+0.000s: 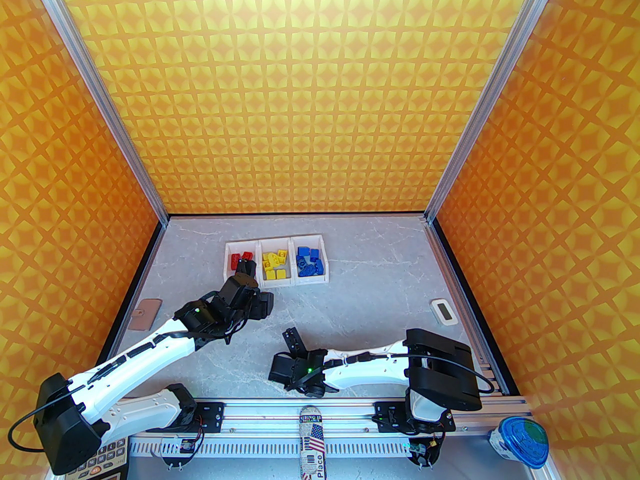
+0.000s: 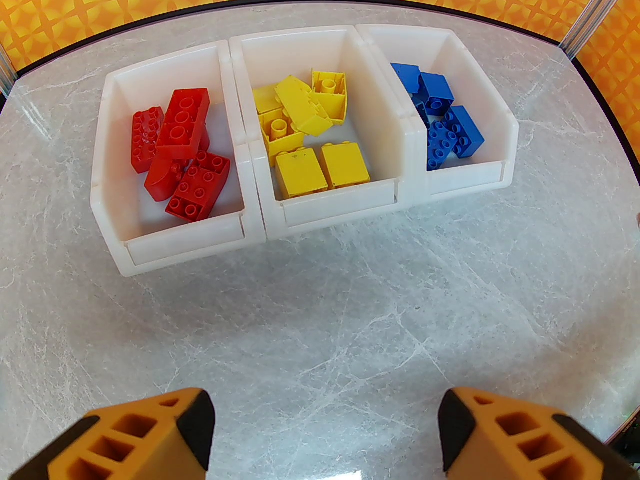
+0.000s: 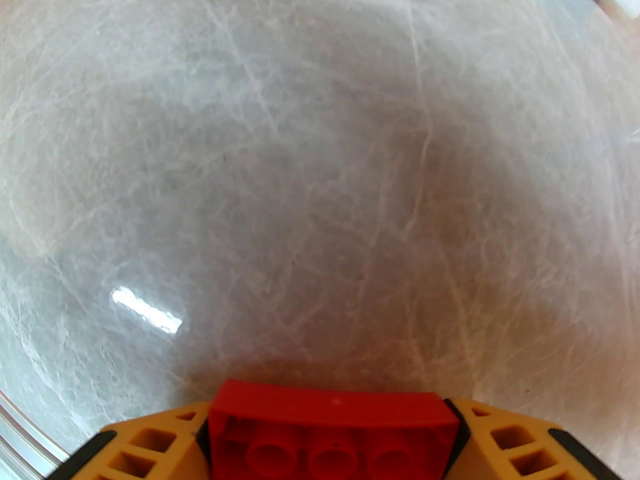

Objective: Sort the legos into containers by color

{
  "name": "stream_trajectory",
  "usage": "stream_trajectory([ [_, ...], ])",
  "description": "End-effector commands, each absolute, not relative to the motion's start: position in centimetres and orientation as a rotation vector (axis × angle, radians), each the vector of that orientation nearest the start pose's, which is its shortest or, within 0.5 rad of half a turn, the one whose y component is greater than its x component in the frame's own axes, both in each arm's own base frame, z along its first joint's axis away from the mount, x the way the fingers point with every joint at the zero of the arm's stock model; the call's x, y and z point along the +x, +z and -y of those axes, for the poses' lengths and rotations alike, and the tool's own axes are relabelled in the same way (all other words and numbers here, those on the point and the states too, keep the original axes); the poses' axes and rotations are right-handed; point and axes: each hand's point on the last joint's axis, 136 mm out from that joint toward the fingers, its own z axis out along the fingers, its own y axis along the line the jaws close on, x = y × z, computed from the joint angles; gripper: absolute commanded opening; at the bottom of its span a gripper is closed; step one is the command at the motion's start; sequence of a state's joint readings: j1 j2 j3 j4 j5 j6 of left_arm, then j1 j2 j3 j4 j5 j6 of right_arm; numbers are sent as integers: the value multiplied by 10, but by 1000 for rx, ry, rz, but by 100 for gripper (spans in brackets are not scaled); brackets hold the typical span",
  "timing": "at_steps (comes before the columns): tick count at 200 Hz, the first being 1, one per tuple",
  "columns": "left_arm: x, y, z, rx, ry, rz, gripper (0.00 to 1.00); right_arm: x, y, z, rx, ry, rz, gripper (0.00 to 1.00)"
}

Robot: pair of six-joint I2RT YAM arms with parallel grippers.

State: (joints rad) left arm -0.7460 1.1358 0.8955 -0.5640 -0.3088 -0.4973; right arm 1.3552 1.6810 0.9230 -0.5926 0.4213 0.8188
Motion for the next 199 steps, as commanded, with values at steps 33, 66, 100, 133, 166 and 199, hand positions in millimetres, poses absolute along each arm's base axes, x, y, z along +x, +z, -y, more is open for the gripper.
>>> stream_trajectory([
  [33, 272, 196, 164, 84, -221, -2296, 78, 189, 67, -311, -634, 86, -2448, 68],
  [66, 268, 205, 154, 67, -204, -2283, 78, 235, 101, -326, -636, 158, -2372, 68],
  [100, 262, 212, 141, 32, -185, -2276, 78, 287, 137, -346, -635, 252, -2304, 67],
  [133, 254, 221, 129, -1, -190, -2256, 77, 331, 164, -373, -667, 331, -2236, 67],
  [166, 247, 230, 122, -19, -210, -2231, 77, 368, 173, -406, -734, 401, -2198, 66],
  [199, 242, 233, 117, -30, -216, -2229, 77, 394, 175, -437, -835, 425, -2137, 66],
])
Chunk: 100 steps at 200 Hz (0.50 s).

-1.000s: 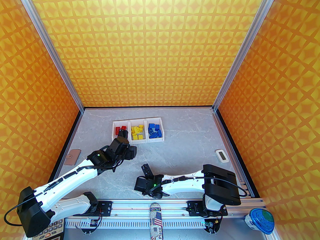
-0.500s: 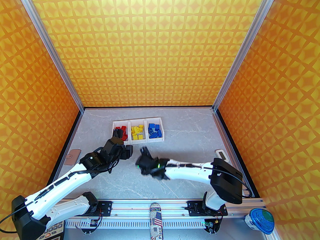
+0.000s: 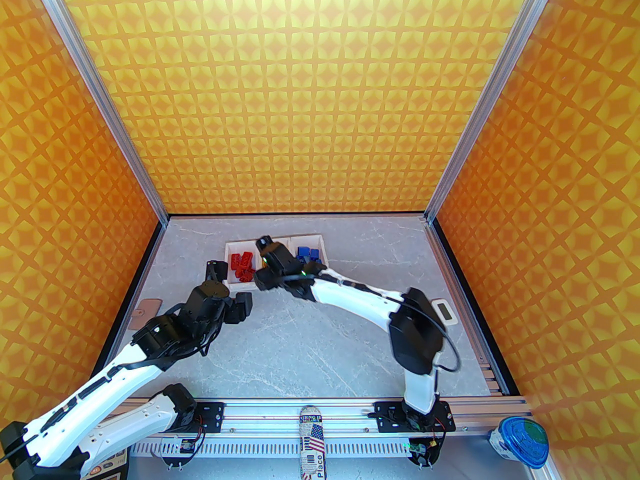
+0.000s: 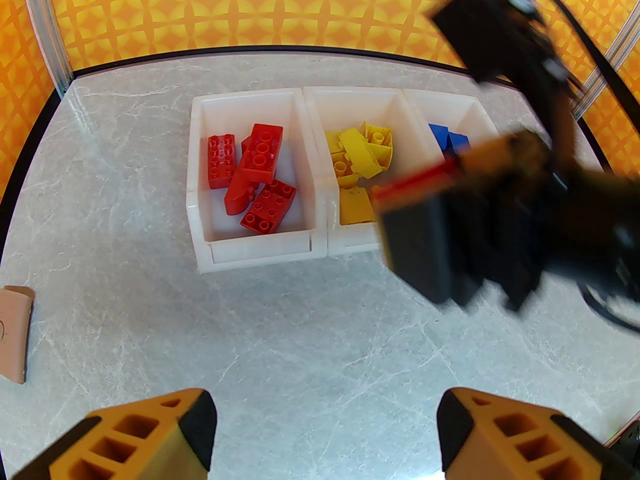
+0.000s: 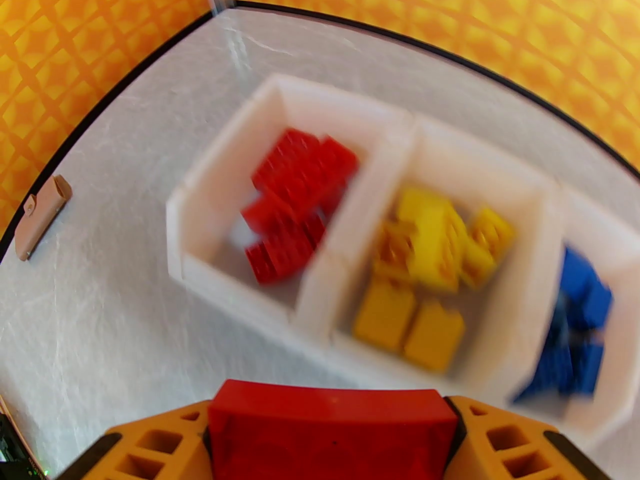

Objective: Sort the legos into containers by color

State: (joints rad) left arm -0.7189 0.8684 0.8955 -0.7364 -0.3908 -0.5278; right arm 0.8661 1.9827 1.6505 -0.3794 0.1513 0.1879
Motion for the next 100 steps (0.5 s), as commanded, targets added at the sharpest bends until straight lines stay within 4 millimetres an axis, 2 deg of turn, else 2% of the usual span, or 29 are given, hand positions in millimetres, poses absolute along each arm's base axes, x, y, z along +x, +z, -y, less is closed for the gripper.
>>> stream_trajectory([
  [1, 242, 233, 117, -30, -217, -2227, 77, 394, 175, -438, -839, 426, -2134, 66],
  [57, 236, 235, 112, -43, -232, -2216, 77, 431, 166, -473, -902, 488, -2098, 66],
  [79, 234, 235, 111, -45, -236, -2214, 77, 445, 165, -483, -894, 498, -2080, 67],
  [91, 234, 236, 111, -48, -237, -2213, 77, 451, 159, -486, -889, 497, -2090, 67],
  [100, 234, 235, 111, -46, -234, -2216, 77, 458, 162, -488, -877, 500, -2081, 67],
])
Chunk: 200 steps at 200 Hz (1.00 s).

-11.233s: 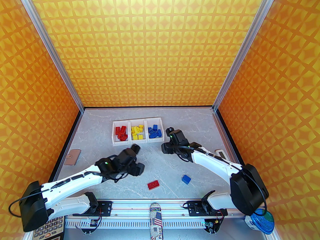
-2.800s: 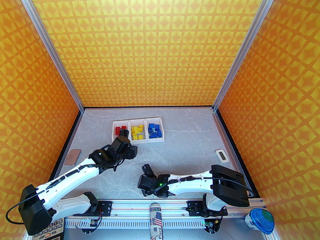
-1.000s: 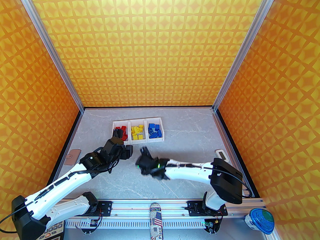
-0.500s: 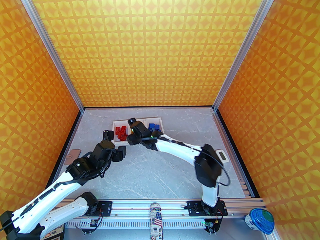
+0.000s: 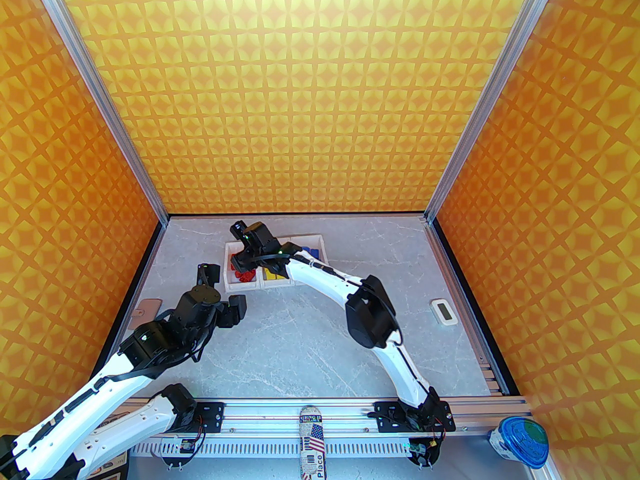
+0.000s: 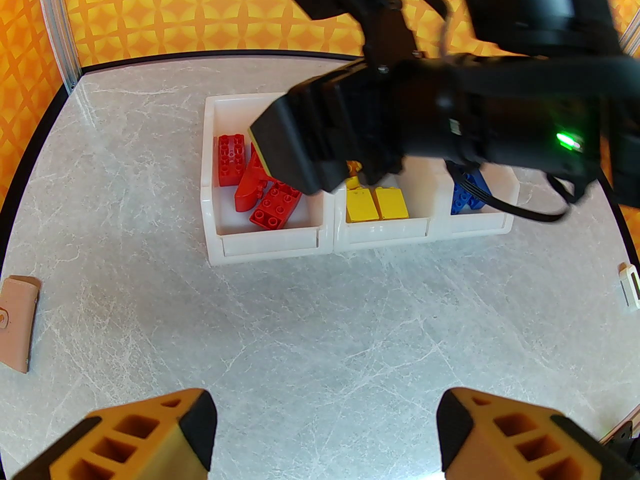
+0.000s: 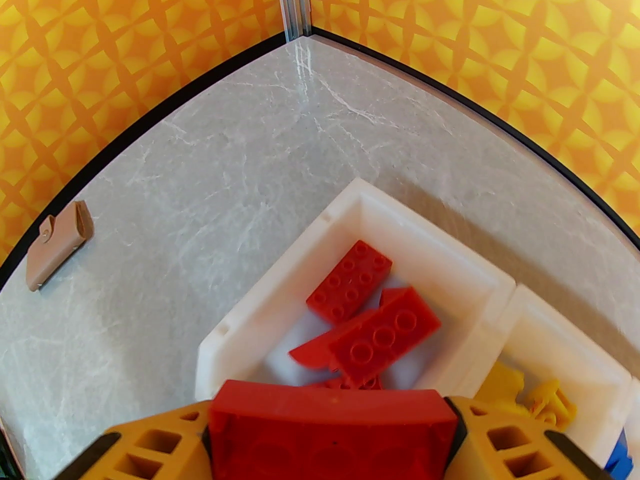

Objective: Sort the legos into containers by color

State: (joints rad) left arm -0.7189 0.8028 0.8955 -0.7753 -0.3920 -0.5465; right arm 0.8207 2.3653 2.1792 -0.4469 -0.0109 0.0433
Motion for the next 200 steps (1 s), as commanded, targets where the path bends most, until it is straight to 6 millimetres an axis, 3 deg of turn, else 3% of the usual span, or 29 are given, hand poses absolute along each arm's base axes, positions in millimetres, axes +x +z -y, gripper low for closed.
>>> stream_trajectory([
  [1, 234, 235, 111, -46, -234, -2216, 77, 459, 163, -489, -876, 499, -2080, 67],
  [54, 234, 235, 110, -46, -233, -2218, 77, 484, 159, -498, -814, 535, -2071, 72],
  [89, 234, 233, 111, -45, -230, -2220, 78, 498, 157, -494, -751, 571, -2081, 94],
  [143, 237, 231, 113, -45, -225, -2228, 79, 501, 165, -473, -704, 566, -2106, 94],
  [194, 239, 229, 115, -42, -221, -2232, 80, 493, 198, -449, -661, 544, -2081, 93],
  [200, 239, 228, 115, -40, -219, -2233, 80, 490, 194, -445, -663, 537, -2091, 94],
])
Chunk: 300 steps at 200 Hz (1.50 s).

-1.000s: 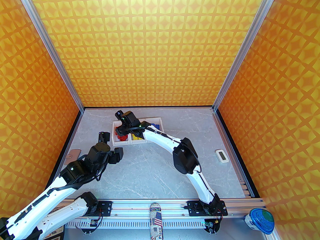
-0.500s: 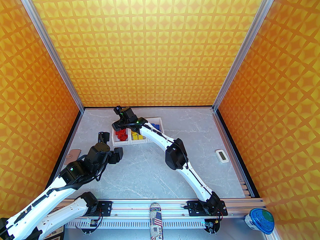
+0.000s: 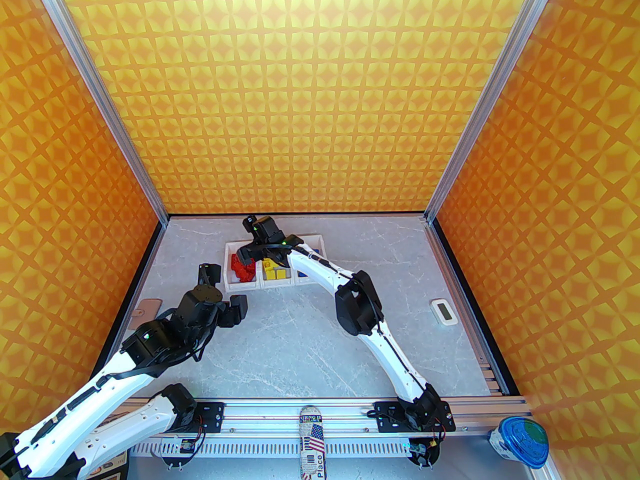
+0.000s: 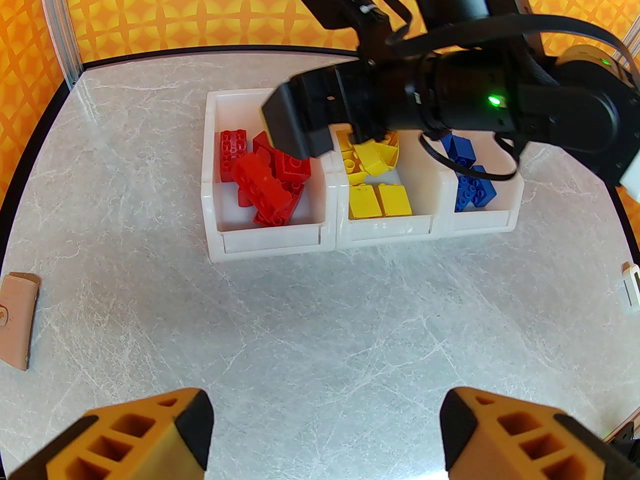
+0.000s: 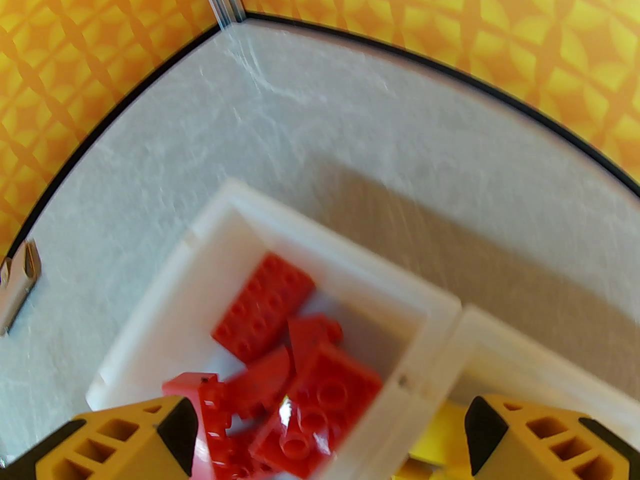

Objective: Sort the legos into containers by color

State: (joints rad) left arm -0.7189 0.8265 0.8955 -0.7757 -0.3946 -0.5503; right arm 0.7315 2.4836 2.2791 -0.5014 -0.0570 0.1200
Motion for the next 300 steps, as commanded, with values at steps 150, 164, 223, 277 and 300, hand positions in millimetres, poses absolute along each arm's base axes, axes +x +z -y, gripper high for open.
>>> stream_trajectory([
  [150, 298, 285, 132, 83, -123, -2114, 95, 398, 287, -296, -544, 365, -1908, 99],
  [164, 309, 290, 127, 84, -88, -2113, 98, 392, 291, -274, -506, 334, -1906, 99],
  [223, 352, 294, 96, -4, 33, -2142, 99, 374, 289, -139, -155, 171, -1958, 98],
  [277, 373, 270, 24, -277, 44, -2116, 99, 355, 269, -41, 121, -74, -1951, 98],
  [300, 371, 236, -21, -509, 59, -2100, 99, 359, 254, -20, 171, -130, -1960, 99],
])
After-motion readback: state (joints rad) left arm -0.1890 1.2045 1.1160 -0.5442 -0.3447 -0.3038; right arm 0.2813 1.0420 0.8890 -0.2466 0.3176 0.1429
